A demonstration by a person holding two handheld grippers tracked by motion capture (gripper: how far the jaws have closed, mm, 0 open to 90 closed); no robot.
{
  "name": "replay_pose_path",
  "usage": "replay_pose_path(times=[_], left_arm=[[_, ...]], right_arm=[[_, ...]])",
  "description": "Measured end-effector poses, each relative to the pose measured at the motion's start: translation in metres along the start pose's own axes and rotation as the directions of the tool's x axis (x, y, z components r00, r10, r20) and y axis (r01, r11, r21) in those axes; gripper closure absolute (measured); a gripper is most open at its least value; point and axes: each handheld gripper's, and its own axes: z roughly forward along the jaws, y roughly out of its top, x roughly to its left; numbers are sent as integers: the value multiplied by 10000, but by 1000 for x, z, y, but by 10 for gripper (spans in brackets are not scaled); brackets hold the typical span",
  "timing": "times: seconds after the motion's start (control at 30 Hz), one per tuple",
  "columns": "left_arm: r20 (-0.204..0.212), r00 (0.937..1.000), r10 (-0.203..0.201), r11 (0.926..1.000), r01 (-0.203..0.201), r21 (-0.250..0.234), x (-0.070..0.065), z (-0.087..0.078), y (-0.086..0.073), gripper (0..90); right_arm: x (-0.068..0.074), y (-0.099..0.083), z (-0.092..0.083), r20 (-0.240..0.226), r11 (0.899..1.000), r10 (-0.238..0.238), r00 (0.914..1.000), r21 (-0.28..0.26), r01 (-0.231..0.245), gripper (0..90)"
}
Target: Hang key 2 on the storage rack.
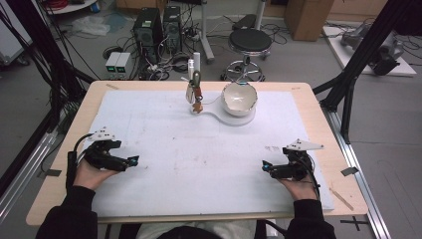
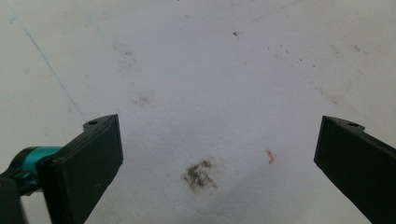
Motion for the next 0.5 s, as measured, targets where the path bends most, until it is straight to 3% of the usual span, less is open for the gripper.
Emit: replay_pose_path(times=[0.17, 0.5], left_arm=[[-313, 9995, -42, 10000, 43, 32, 4, -6, -13, 17], [-218, 9997, -80, 9996, 74, -261, 4, -14, -15, 17]], right_arm=[[1, 1, 1, -11, 10000, -8, 10000, -4, 8, 6], [2, 2, 3, -8, 9999, -130, 9999, 92, 130, 6]])
